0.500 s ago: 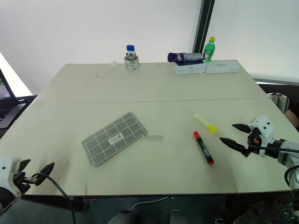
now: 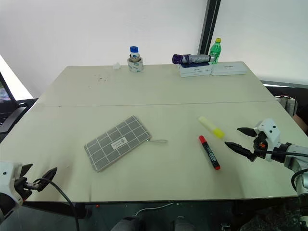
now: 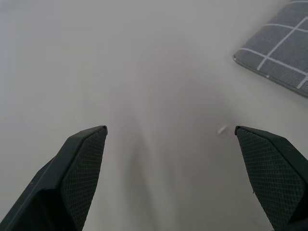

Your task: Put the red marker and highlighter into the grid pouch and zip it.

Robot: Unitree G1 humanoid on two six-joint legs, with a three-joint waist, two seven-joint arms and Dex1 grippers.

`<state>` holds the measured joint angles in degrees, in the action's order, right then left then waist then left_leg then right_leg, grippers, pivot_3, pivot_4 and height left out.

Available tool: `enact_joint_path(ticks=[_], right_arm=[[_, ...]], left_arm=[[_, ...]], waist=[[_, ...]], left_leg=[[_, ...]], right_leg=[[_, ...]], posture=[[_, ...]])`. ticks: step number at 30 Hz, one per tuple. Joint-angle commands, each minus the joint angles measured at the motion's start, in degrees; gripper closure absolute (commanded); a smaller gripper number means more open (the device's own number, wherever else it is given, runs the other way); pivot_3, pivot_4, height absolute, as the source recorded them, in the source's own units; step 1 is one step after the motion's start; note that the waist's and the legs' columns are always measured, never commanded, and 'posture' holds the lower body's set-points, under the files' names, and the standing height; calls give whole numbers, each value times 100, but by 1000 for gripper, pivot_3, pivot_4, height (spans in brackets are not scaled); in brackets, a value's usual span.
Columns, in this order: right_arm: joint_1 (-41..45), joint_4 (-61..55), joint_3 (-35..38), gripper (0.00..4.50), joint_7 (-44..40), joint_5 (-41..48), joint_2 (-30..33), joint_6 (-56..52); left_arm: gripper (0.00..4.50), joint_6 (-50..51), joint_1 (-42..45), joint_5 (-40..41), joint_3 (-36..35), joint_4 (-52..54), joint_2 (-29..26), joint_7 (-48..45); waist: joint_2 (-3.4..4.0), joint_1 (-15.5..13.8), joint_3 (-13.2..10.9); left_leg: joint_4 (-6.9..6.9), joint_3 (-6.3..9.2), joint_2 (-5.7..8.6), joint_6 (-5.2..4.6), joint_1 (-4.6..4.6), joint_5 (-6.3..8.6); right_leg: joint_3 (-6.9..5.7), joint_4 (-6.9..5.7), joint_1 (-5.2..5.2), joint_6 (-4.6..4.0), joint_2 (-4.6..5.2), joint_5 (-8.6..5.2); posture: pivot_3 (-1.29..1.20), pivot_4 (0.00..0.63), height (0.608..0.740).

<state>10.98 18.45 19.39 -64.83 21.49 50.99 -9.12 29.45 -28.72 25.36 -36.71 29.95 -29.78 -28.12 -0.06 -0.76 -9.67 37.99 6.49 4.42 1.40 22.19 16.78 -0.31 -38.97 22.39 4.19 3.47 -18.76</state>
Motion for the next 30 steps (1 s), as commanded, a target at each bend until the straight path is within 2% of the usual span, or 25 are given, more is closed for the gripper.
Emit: enact_joint_path(ticks=[1,8,15,19,22,25,30], right_arm=[[198,-162,-71,0,96,36,-64,-28],[341,-633,-270,0,178,112,-111,-264],[361,-1443,-436,0,403,158,-270,-574],[513,-1856,-603,0,430,273,-364,-810],[713,-2243,-855,0,469,412,-543,-1046],[957,-2600,-1166,874,544,515,-826,-1267],[1546,-2466,-2061,3399,1353,-387,-1270,-1477]], left_arm=[[19,-280,-82,-279,226,331,-129,-94],[19,-678,-170,-897,982,447,-379,-312],[19,-851,169,-1155,1259,347,-555,-429],[19,-1395,280,-1438,1381,209,-705,-623],[19,-2016,403,-1943,1500,-116,-929,-634],[0,-2637,516,-2353,1556,-515,-1207,-715],[0,-3277,502,-2690,1719,-939,-1492,-936]], waist=[[0,0,0],[5,0,-3],[5,-4,-3],[6,6,-4],[6,4,-4],[6,4,-4],[6,12,-5]], left_leg=[[0,0,0,0,0,0],[-4,-2,0,0,2,0],[-3,-2,0,-1,3,0],[-4,-2,0,-1,5,1],[-5,-2,-1,-1,5,1],[-6,-1,-2,-1,5,1],[-6,-3,-2,-5,12,3]], right_leg=[[0,0,0,0,0,0],[1,1,3,-1,0,0],[1,1,3,0,0,1],[1,2,7,0,0,1],[1,2,7,0,0,1],[0,2,10,-3,0,2],[1,19,10,-2,0,3]], posture=[[0,150,740],[0,150,740],[0,150,740],[0,150,740],[0,150,740],[0,150,740],[0,150,740]])
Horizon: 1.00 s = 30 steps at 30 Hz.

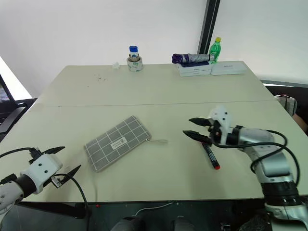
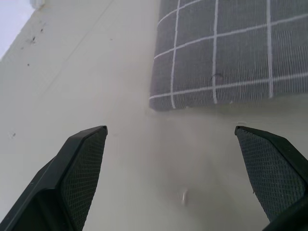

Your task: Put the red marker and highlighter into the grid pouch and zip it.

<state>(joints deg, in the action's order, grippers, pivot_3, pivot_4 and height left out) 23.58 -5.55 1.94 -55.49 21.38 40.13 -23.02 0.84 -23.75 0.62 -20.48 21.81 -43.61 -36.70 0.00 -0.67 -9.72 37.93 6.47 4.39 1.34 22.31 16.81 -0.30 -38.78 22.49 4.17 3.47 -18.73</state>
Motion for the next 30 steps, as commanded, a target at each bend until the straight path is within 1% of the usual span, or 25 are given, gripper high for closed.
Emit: enact_joint_path(ticks=[1,2,4,6,11,14,17,22,30], right_arm=[[370,-23,-405,4003,537,-462,-284,-101],[521,65,-520,4489,788,-539,-530,-214],[733,249,-813,4489,1202,-849,-932,-253],[823,444,-1075,4489,1525,-1247,-1177,-140],[990,1055,-1370,4489,1975,-1641,-1720,-137],[1061,1263,-1572,4489,2051,-1858,-1886,-141],[1102,1539,-1769,4489,2158,-2021,-2182,-63],[1176,1777,-1863,4489,2174,-2119,-2511,-195],[1118,1604,-1855,4489,2075,-2035,-2777,-526]], left_arm=[[0,-545,45,-291,127,-201,-132,-61],[0,-694,143,-385,205,-287,-138,-11],[0,-1017,289,-664,409,-460,-198,49],[0,-1216,384,-859,567,-642,-223,74],[0,-1606,744,-1443,917,-1009,-181,400],[0,-1681,892,-1612,1053,-1131,-121,554],[0,-1749,1005,-1814,1194,-1225,4,798],[0,-1793,1084,-2055,1276,-1255,79,1051],[0,-1907,1277,-2051,1481,-1213,215,1204]], waist=[[1,0,0],[0,0,0],[1,-5,0],[1,-2,0],[3,-4,1],[6,3,2],[11,12,5],[13,10,6],[15,23,8]], left_leg=[[0,0,0,0,0,0],[-2,0,0,0,4,0],[-5,1,0,1,4,0],[-8,2,0,5,3,-3],[-7,1,3,13,3,-8],[-7,2,3,12,2,-7],[-7,1,3,13,-2,-8],[-7,3,3,17,-4,-11],[-5,3,3,17,-6,-11]], right_leg=[[0,1,1,0,0,0],[0,2,6,0,0,0],[-1,2,8,0,0,1],[-1,1,9,-1,0,3],[-1,1,9,3,0,5],[-1,-7,12,3,-1,10],[-1,-20,16,3,-1,10],[-1,-32,17,2,-3,11],[-1,-32,16,1,-4,12]], posture=[[0,150,740],[0,150,740],[0,150,740],[0,150,740],[0,150,740],[0,150,740],[0,150,740],[0,150,740],[0,150,740]])
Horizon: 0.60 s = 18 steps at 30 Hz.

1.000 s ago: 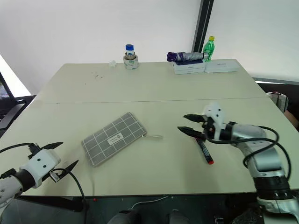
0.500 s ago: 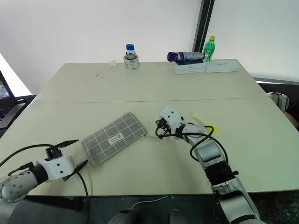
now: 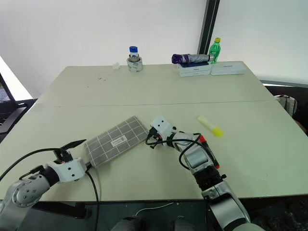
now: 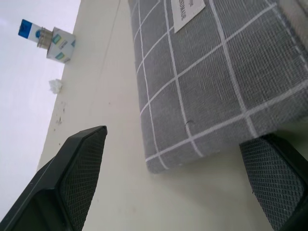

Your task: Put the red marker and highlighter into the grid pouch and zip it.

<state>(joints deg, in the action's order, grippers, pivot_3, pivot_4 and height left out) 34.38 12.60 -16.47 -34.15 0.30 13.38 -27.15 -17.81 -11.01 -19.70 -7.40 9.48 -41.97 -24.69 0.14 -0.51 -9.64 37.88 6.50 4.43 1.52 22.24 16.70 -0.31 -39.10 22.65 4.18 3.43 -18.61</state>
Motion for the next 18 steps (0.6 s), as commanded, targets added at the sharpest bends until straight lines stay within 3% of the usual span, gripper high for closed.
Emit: enact_joint_path(ticks=[1,18], right_arm=[[13,-257,-25,4489,-79,81,-115,-138],[-122,-426,-7,4489,-109,30,-132,-215]], left_arm=[[0,-86,-5,7,221,35,56,-43],[0,-635,-38,574,25,164,-160,-314]], waist=[[0,15,0],[0,129,0]], left_leg=[[0,0,0,0,0,0],[-4,0,0,0,0,0]], right_leg=[[0,0,0,0,0,0],[1,1,4,0,0,0]], posture=[[0,150,740],[0,150,740]])
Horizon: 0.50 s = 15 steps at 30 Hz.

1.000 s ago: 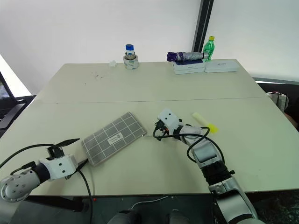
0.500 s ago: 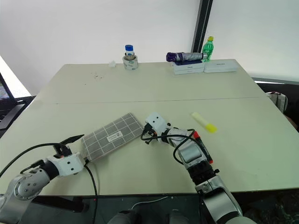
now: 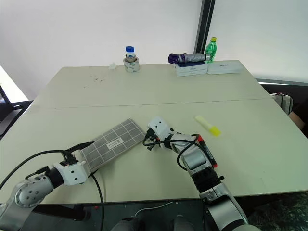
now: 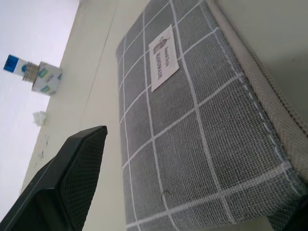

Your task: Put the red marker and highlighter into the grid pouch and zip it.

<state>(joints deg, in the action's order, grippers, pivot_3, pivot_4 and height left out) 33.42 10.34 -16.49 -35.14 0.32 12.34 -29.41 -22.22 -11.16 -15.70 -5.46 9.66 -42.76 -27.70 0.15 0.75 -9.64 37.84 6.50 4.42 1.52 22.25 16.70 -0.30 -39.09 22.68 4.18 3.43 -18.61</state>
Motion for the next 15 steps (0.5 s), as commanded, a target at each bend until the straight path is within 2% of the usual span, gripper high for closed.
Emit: enact_joint_path(ticks=[1,4,11,15], right_arm=[[-25,-205,-4,4489,-5,28,-33,2],[-17,-199,-12,4500,4,24,-52,-5],[-11,-167,-8,4500,9,14,-52,13],[12,-129,-10,4500,12,7,-65,57]], left_arm=[[0,-228,-30,215,-169,162,-101,-43],[855,-373,-83,391,-214,232,-137,-111],[4458,-592,-322,640,-396,406,-203,-188],[4458,-508,-314,753,-437,551,-148,-238]], waist=[[0,3,0],[0,5,0],[0,5,0],[0,5,0]], left_leg=[[-1,0,0,0,0,0],[-2,0,0,0,0,0],[-4,0,0,0,0,0],[-4,0,0,0,0,0]], right_leg=[[0,0,1,0,0,0],[0,0,2,0,0,0],[1,0,2,0,0,0],[2,1,2,0,0,0]], posture=[[0,150,740],[0,150,740],[0,150,740],[0,150,740]])
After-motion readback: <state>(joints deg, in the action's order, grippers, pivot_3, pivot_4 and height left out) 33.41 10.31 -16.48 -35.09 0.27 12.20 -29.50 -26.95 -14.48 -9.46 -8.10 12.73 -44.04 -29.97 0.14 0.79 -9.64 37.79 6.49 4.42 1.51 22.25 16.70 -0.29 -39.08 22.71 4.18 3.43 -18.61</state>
